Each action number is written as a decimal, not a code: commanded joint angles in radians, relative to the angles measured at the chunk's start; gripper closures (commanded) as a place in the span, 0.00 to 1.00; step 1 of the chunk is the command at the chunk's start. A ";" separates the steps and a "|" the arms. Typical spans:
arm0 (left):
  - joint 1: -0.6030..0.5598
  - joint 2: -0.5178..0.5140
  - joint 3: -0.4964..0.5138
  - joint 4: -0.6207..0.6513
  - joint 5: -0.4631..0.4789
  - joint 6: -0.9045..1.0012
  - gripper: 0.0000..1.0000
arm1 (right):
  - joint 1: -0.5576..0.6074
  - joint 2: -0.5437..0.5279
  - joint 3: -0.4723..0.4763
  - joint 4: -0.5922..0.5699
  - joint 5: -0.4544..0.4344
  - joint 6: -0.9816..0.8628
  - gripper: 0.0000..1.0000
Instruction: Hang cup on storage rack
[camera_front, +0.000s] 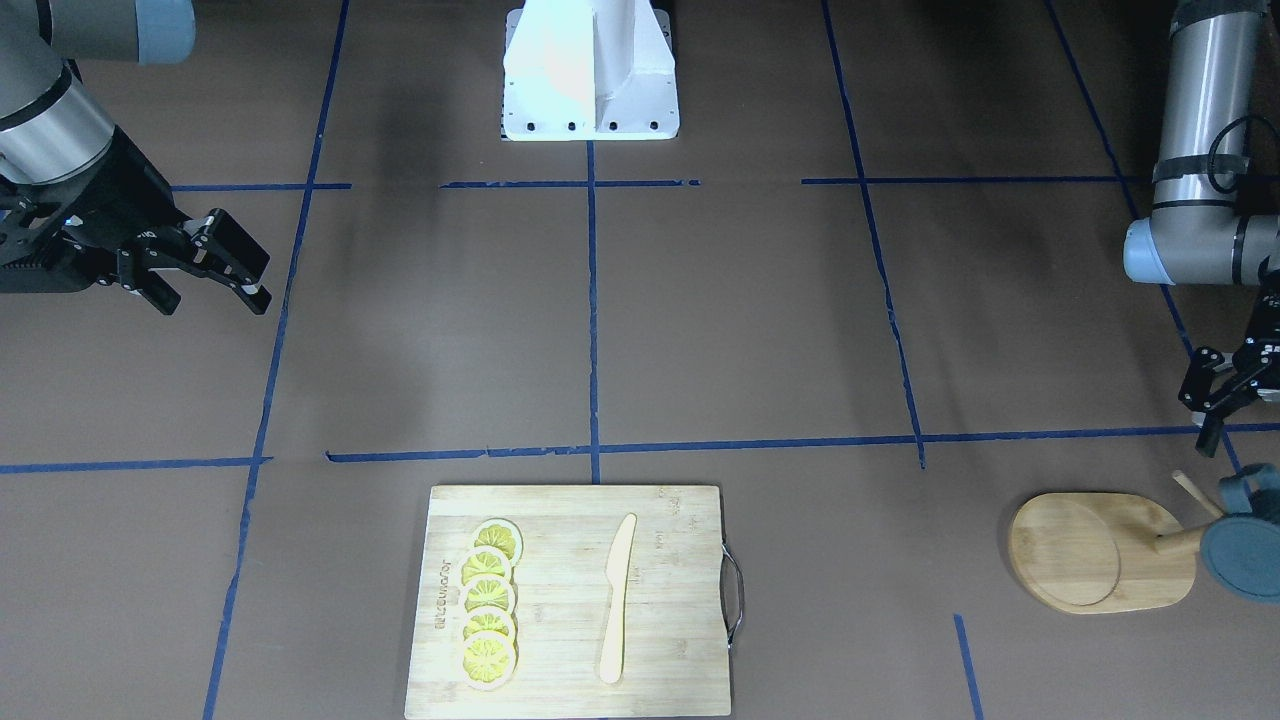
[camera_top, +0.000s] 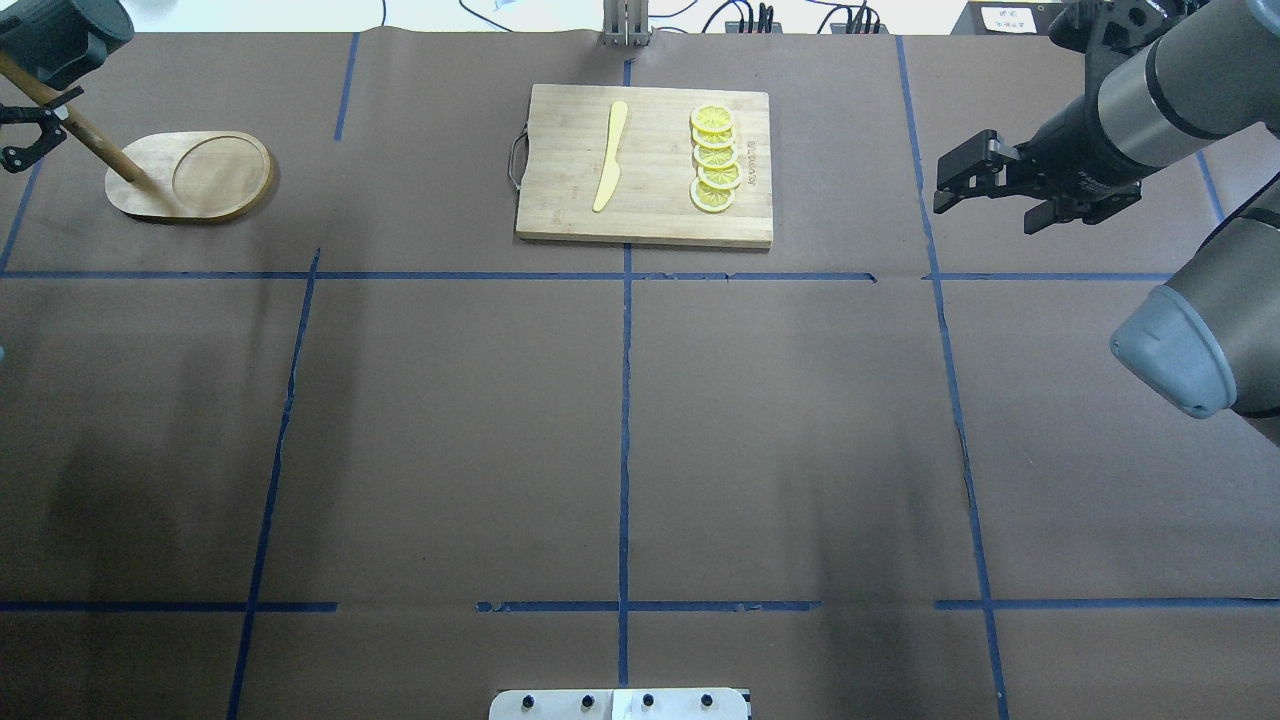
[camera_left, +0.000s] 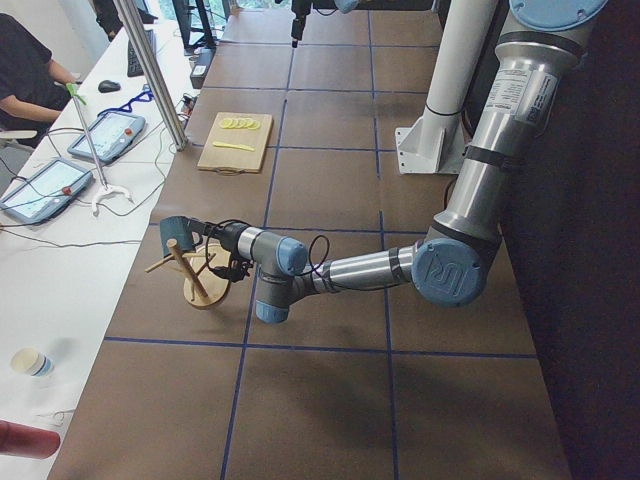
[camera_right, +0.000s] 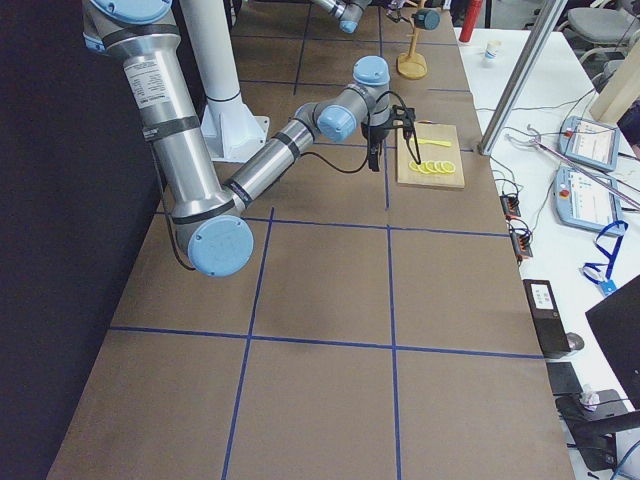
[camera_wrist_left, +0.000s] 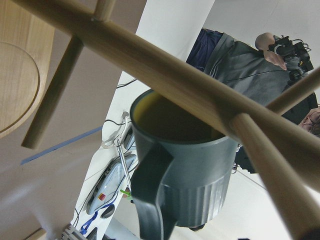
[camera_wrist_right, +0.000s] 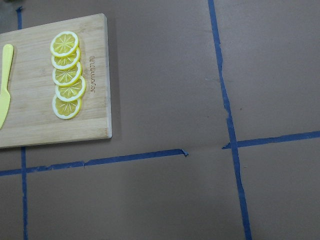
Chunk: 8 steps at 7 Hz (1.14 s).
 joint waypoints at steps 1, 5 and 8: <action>-0.003 0.018 -0.017 -0.079 0.000 0.006 0.00 | 0.000 0.000 0.001 -0.002 0.000 0.000 0.00; -0.012 0.168 -0.103 -0.076 -0.158 0.765 0.00 | 0.008 -0.016 0.010 -0.002 -0.001 -0.002 0.00; -0.223 0.168 -0.109 0.359 -0.351 1.726 0.00 | 0.049 -0.080 0.009 -0.002 -0.016 -0.091 0.00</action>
